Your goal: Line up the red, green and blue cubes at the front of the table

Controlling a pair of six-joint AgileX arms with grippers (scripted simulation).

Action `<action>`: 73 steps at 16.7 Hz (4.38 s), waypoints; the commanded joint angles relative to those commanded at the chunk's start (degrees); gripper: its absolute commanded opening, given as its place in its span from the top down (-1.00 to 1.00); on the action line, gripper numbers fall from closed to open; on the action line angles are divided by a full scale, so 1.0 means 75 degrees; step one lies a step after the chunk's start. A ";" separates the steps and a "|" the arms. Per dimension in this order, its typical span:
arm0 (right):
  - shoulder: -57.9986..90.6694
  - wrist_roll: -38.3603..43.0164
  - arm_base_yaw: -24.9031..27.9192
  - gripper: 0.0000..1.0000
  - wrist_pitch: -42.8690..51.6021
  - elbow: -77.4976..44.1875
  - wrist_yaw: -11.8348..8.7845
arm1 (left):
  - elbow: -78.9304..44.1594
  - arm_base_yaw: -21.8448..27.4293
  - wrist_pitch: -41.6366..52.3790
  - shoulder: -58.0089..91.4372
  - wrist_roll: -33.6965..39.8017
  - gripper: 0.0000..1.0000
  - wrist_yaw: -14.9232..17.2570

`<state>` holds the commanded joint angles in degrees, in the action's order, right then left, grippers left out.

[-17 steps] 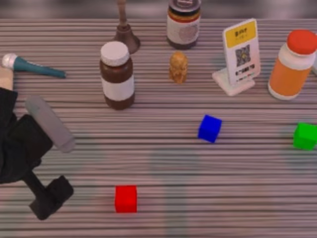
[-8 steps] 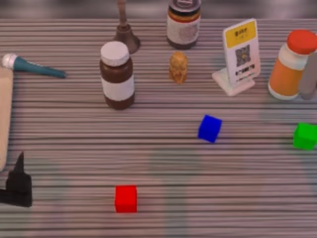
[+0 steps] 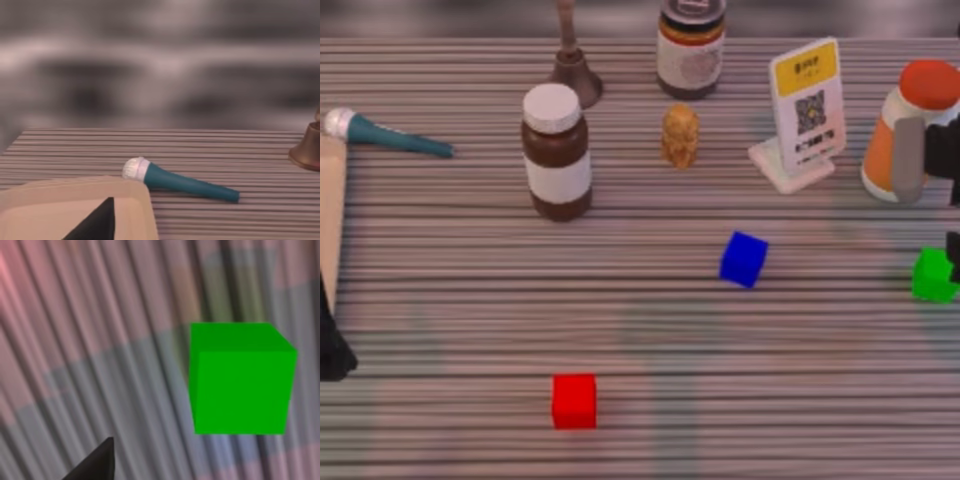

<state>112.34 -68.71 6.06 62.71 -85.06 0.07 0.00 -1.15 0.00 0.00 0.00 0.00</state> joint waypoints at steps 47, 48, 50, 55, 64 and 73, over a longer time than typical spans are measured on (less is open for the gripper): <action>0.0194 0.0092 0.0050 1.00 -0.0568 0.0472 -0.0005 | 0.0000 0.0000 0.0000 0.0000 0.0000 -1.00 0.0000; 0.0090 0.0089 0.0062 1.00 -0.0336 0.0324 -0.0006 | 0.0000 0.0000 0.0000 0.0000 0.0000 -1.00 0.0000; -0.0043 0.0092 0.0072 1.00 -0.0107 0.0151 -0.0007 | 0.0000 0.0000 0.0000 0.0000 0.0000 -1.00 0.0000; 0.0004 0.0170 0.0145 1.00 -0.0094 0.0126 -0.0007 | 0.0000 0.0000 0.0000 0.0000 0.0000 -1.00 0.0000; 0.0422 0.2484 0.3779 1.00 0.0467 -0.0715 -0.0039 | 0.0000 0.0000 0.0000 0.0000 0.0000 -1.00 0.0000; 0.0469 0.4230 0.6264 1.00 0.0704 -0.1211 -0.0033 | 0.0000 0.0000 0.0000 0.0000 0.0000 -1.00 0.0000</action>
<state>115.86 -36.99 53.04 67.99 -94.14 -0.18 0.00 -1.15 0.00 0.00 0.00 0.00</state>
